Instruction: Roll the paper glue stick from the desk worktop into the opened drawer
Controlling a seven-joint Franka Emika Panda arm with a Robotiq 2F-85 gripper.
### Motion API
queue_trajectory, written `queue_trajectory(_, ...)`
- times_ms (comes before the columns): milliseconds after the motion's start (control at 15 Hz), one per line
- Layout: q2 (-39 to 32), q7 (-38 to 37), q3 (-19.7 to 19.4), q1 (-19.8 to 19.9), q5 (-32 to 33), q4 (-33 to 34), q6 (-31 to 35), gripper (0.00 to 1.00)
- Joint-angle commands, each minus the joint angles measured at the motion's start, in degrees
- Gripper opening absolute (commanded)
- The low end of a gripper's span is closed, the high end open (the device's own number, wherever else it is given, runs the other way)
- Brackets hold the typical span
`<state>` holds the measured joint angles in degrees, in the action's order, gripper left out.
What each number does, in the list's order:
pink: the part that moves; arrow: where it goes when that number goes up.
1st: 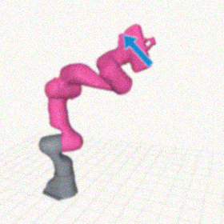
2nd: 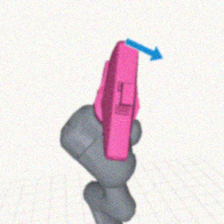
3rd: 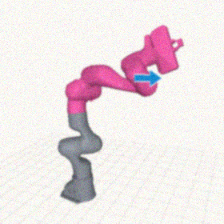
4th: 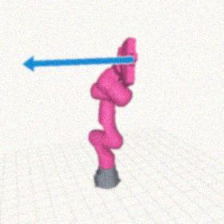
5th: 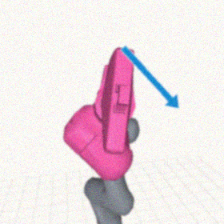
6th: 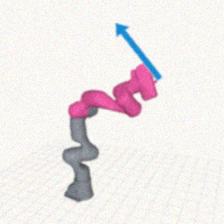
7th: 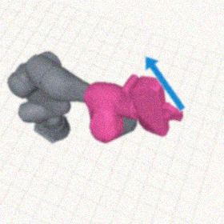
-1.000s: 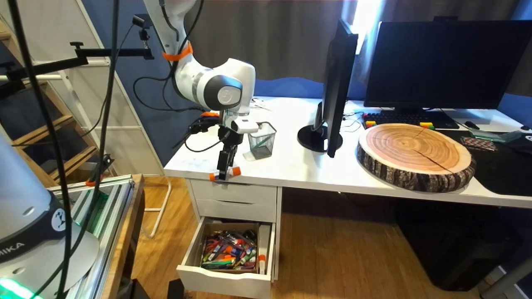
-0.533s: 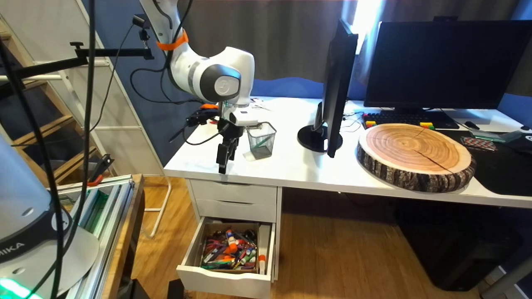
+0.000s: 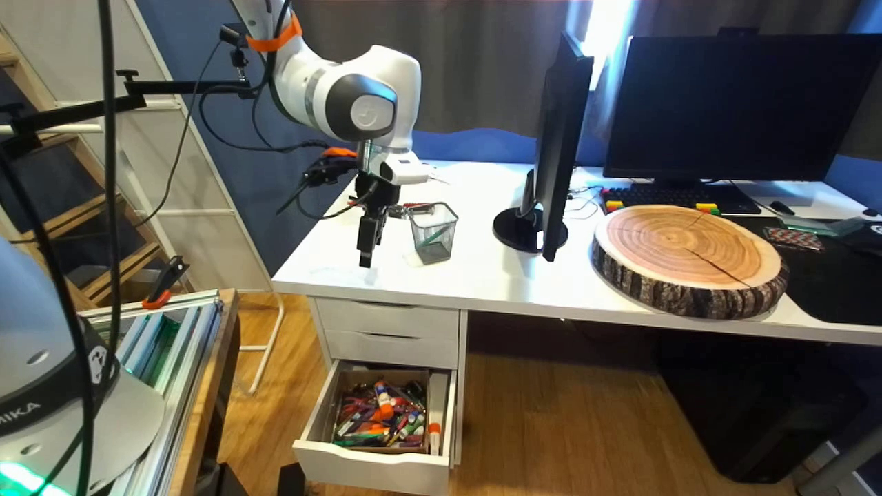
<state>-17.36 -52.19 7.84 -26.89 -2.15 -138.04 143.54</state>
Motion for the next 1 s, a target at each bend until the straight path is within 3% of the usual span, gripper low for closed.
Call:
queue_trajectory(0, 6.0, 4.3, 3.1, 2.7, -0.2, -0.8, -6.4, 1.0)
queue_trajectory(467, 15.2, 9.5, 6.0, 4.3, 0.6, -0.2, -17.4, 1.0)
queue_trajectory(933, 24.1, 9.6, 8.4, 5.7, 0.7, -1.6, -24.6, 1.0)
